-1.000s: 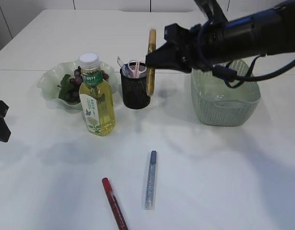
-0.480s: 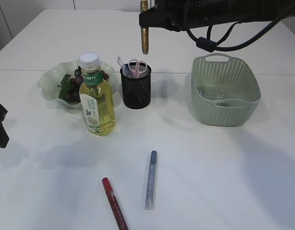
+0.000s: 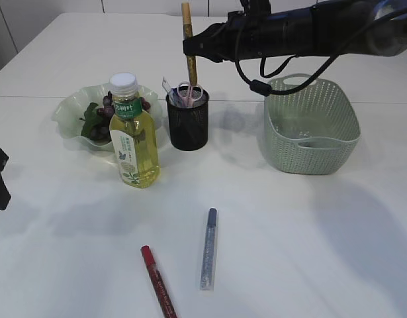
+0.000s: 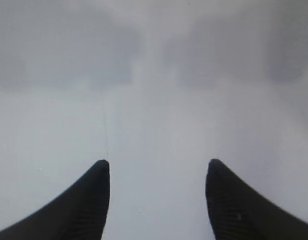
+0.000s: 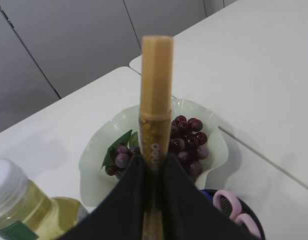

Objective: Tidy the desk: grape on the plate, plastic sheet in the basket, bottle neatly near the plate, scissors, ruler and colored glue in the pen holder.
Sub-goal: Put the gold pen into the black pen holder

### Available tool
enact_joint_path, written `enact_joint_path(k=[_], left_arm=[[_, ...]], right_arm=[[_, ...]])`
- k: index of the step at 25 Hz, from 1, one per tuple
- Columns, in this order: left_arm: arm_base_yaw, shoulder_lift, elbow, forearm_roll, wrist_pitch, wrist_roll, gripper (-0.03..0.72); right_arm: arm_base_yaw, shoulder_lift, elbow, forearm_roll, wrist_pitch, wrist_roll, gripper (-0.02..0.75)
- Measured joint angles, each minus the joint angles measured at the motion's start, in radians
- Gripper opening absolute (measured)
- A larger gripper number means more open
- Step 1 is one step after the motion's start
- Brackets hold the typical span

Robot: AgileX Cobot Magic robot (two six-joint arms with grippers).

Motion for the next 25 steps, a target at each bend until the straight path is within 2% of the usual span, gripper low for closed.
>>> enact_joint_path(k=[8, 14, 17, 19, 21, 25], left_arm=[[0.000, 0.000, 0.000, 0.012, 0.006, 0.000, 0.443], [0.000, 0.000, 0.000, 0.019, 0.015, 0.000, 0.442], [0.000, 0.000, 0.000, 0.021, 0.015, 0.000, 0.442], [0.000, 0.000, 0.000, 0.021, 0.015, 0.000, 0.442], [0.000, 0.000, 0.000, 0.021, 0.016, 0.000, 0.442], [0.000, 0.000, 0.000, 0.031, 0.017, 0.000, 0.442]], right_arm=[[-0.002, 0.103, -0.028, 0.227, -0.010, -0.352, 0.071], [-0.002, 0.153, -0.029, 0.254, -0.013, -0.393, 0.090], [-0.002, 0.159, -0.029, 0.252, -0.013, -0.393, 0.163], [-0.002, 0.159, -0.030, 0.252, -0.002, -0.393, 0.285], [-0.002, 0.159, -0.032, 0.252, 0.010, -0.393, 0.375], [-0.004, 0.154, -0.032, 0.250, 0.006, -0.337, 0.430]])
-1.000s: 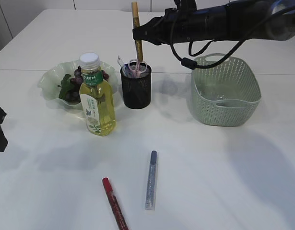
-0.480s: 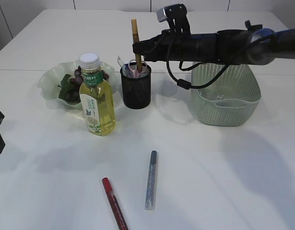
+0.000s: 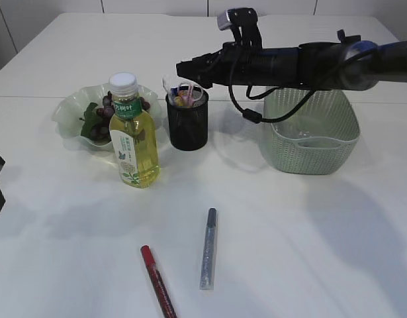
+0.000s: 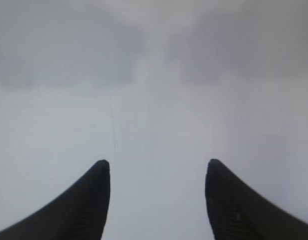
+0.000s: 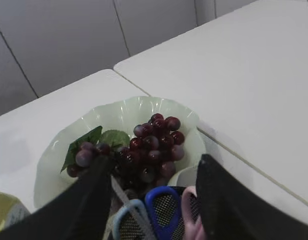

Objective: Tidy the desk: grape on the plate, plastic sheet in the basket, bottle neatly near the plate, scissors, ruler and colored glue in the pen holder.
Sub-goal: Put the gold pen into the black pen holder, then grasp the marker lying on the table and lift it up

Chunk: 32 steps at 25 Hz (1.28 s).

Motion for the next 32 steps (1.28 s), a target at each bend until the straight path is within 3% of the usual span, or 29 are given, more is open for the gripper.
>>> enact_joint_path(k=[2, 4, 9, 16, 24, 28, 32], left_arm=[[0.000, 0.000, 0.000, 0.002, 0.002, 0.000, 0.442], [0.000, 0.000, 0.000, 0.004, 0.009, 0.000, 0.442], [0.000, 0.000, 0.000, 0.004, 0.013, 0.000, 0.442], [0.000, 0.000, 0.000, 0.004, -0.001, 0.000, 0.435], [0.000, 0.000, 0.000, -0.004, -0.028, 0.000, 0.426], [0.000, 0.000, 0.000, -0.021, -0.062, 0.000, 0.415], [0.000, 0.000, 0.000, -0.066, -0.091, 0.000, 0.414]], right_arm=[[-0.002, -0.022, 0.000, -0.030, -0.034, 0.083, 0.437], [-0.002, -0.064, 0.000, -0.141, -0.087, 0.213, 0.438], [-0.003, -0.247, 0.000, -0.604, -0.077, 0.712, 0.427], [0.048, -0.497, -0.002, -1.108, 0.132, 1.275, 0.423], [0.234, -0.548, -0.004, -1.592, 0.401, 1.840, 0.423], [0.328, -0.524, -0.004, -1.712, 0.466, 1.975, 0.423], [0.358, -0.468, -0.004, -1.688, 0.479, 2.016, 0.423]])
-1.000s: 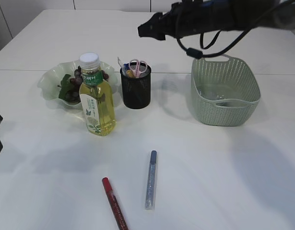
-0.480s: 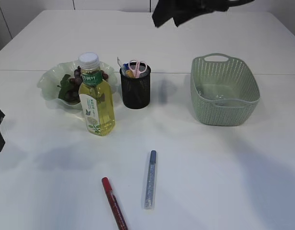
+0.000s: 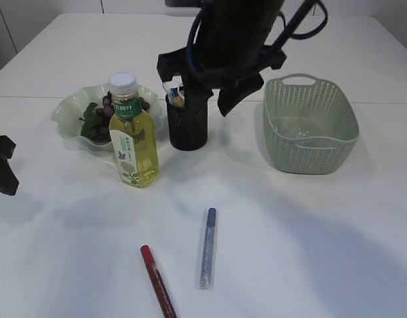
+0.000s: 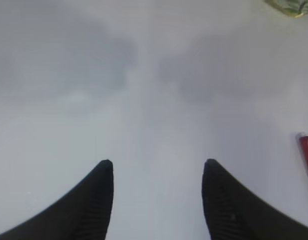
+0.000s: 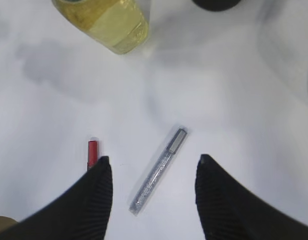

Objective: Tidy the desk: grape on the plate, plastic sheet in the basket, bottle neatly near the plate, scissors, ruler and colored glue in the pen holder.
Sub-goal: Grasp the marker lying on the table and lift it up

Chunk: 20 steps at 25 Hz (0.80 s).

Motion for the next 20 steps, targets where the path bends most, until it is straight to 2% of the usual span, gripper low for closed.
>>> enact_joint_path(k=[10, 20], left_arm=[[0.000, 0.000, 0.000, -0.020, -0.066, 0.000, 0.414], [0.000, 0.000, 0.000, -0.014, -0.073, 0.000, 0.414]], right_arm=[[0.017, 0.203, 0.004, 0.016, -0.003, 0.162, 0.422], [0.043, 0.227, 0.158, -0.011, -0.013, 0.308, 0.422]])
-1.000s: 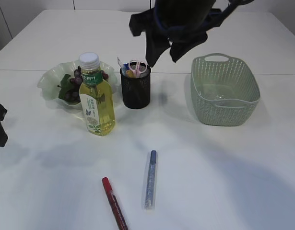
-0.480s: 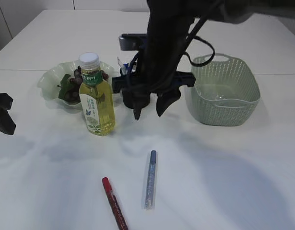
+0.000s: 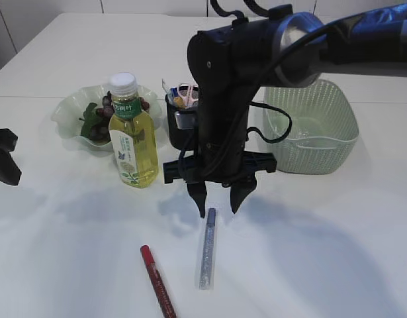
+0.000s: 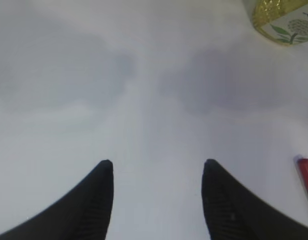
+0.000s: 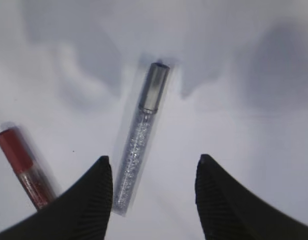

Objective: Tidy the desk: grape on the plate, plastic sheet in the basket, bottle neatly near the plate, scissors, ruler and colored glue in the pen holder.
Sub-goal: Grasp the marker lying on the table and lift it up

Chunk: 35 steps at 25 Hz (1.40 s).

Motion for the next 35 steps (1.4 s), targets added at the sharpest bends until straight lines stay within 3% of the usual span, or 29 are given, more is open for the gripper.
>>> enact_joint_path(k=[10, 16, 35], left_arm=[[0.000, 0.000, 0.000, 0.002, -0.015, 0.000, 0.405], [0.000, 0.000, 0.000, 0.002, -0.018, 0.000, 0.401], [0.000, 0.000, 0.000, 0.002, -0.018, 0.000, 0.381]], right_arm=[[0.039, 0.000, 0.084, -0.018, -0.089, 0.228, 0.422], [0.107, 0.001, 0.084, -0.130, -0.121, 0.364, 0.420], [0.114, 0.066, 0.086, -0.145, -0.146, 0.364, 0.391]])
